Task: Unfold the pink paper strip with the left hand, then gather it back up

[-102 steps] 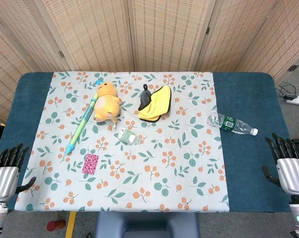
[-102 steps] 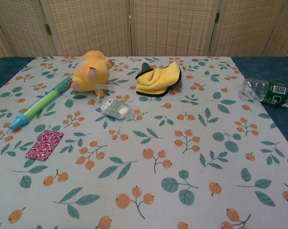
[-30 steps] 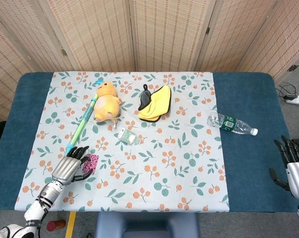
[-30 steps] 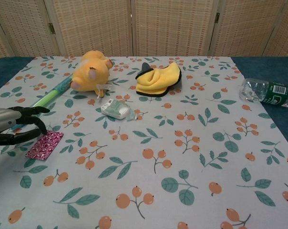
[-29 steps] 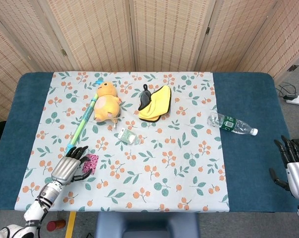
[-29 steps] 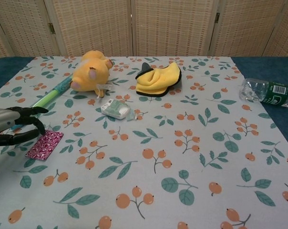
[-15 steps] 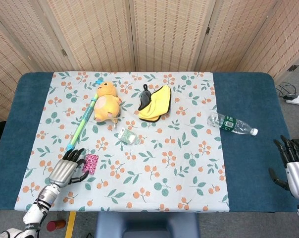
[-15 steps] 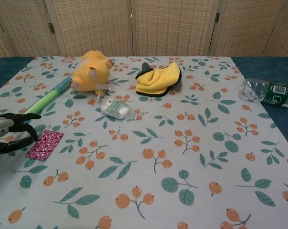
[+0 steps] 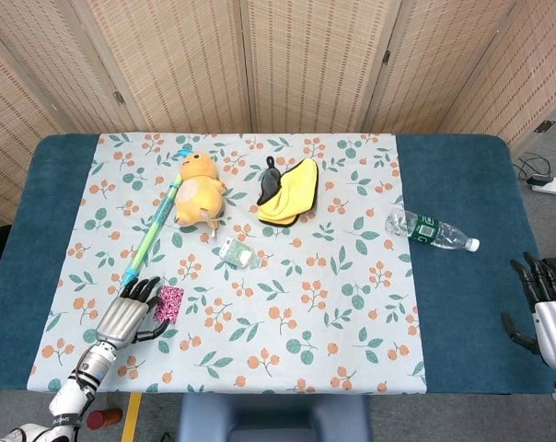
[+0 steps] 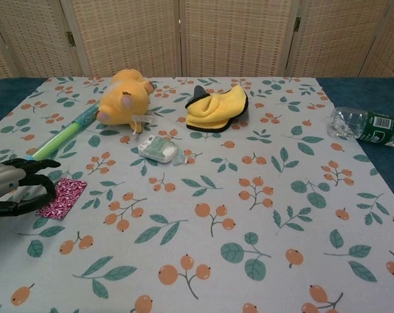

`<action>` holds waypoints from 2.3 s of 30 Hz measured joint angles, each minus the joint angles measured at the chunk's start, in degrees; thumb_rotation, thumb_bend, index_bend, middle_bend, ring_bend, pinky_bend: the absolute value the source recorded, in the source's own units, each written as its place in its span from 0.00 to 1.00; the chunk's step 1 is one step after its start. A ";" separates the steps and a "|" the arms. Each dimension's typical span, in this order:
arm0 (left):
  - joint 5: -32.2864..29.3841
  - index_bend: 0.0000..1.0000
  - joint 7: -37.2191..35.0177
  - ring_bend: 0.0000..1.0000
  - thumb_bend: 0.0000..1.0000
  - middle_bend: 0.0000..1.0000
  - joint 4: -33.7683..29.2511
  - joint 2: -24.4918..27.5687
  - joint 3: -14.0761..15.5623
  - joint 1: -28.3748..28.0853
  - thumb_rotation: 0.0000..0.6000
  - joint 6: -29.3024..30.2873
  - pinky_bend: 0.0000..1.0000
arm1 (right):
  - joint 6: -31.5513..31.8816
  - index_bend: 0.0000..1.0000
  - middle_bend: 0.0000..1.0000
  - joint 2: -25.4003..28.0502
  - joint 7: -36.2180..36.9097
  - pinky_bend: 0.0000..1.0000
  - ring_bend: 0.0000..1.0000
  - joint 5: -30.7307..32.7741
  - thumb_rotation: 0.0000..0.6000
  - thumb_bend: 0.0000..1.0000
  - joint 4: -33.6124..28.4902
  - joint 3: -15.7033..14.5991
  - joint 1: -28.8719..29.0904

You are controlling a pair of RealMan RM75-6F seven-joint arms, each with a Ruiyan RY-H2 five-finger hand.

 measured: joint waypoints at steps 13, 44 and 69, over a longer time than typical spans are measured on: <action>0.32 0.33 3.20 0.00 0.37 0.00 -2.61 -2.91 -0.95 -1.78 0.04 -0.17 0.00 | 0.24 0.00 0.00 0.47 0.91 0.00 0.00 0.36 1.00 0.40 0.04 -0.11 -0.53; -1.89 0.33 3.08 0.00 0.37 0.00 -1.15 -2.16 -0.02 -0.63 0.04 0.69 0.00 | -0.23 0.00 0.00 0.47 0.83 0.00 0.00 0.23 1.00 0.40 -0.23 0.05 -0.23; -1.27 0.32 7.85 0.00 0.37 0.00 -6.53 -5.52 -1.72 -2.62 0.04 2.29 0.00 | -0.27 0.00 0.00 0.24 2.70 0.00 0.00 0.52 1.00 0.40 1.03 0.22 -0.34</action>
